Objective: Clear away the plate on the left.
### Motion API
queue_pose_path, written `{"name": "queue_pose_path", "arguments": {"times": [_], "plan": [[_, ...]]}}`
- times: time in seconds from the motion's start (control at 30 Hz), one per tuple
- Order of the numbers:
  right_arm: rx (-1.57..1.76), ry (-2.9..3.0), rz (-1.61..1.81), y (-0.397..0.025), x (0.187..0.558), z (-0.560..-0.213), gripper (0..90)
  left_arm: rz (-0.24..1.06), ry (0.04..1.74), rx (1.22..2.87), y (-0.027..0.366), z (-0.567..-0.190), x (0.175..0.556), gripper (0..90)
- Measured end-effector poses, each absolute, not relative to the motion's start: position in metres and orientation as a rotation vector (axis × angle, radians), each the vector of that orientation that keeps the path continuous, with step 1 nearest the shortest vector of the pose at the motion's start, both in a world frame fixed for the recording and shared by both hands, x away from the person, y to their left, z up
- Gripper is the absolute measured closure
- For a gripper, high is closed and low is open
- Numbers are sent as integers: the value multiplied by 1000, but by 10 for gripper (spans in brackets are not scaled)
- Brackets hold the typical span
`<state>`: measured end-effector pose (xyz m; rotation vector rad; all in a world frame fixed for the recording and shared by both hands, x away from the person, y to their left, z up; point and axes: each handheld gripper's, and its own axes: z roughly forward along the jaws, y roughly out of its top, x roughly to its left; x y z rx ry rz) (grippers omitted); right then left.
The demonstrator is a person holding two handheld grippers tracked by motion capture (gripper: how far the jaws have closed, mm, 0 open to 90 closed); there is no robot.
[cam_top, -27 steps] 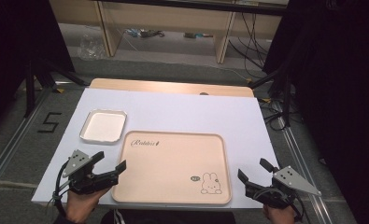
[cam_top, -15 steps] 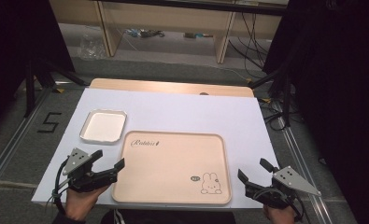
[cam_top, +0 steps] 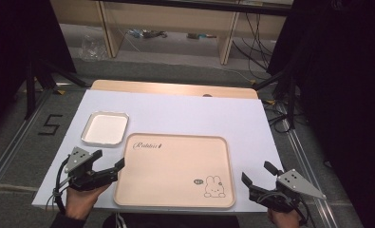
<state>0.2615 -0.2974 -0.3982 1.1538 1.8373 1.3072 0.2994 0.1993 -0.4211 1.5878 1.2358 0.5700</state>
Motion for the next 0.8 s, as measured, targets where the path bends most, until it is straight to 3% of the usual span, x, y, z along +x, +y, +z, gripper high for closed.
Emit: {"name": "queue_pose_path", "arguments": {"times": [0.8], "plan": [[1156,1846,1296,-297,261,-398,152,538,1311,1598,208,-429,327,145]]}}
